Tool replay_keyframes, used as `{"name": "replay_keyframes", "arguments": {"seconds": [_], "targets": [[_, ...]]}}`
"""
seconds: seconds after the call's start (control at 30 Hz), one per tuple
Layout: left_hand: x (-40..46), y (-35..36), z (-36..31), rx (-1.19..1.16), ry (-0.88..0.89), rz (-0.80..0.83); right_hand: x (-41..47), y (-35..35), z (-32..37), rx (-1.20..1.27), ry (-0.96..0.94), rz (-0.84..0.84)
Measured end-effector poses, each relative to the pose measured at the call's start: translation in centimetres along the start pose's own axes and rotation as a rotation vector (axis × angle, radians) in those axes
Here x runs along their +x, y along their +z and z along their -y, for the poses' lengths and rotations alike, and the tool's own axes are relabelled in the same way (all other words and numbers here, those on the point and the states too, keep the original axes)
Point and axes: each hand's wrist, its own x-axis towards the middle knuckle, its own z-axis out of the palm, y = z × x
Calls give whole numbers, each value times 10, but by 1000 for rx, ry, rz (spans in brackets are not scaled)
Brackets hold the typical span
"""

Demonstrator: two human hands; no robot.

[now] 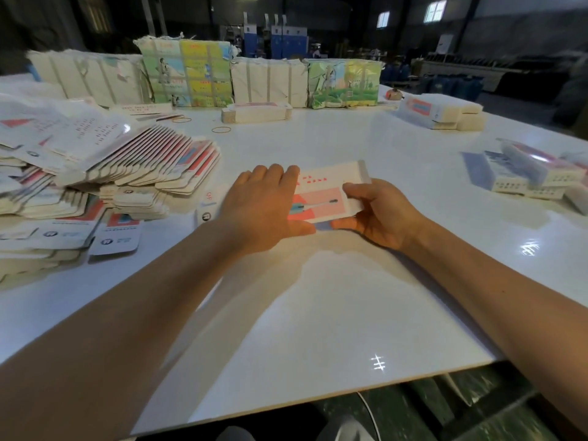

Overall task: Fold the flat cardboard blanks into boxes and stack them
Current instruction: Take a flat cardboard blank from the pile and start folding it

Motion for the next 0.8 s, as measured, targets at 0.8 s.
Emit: {"name": "replay_keyframes", "arguments": {"seconds": [0.8], "targets": [[3, 15, 6, -191, -170, -175, -9, 21, -18, -639, -544, -366]]}}
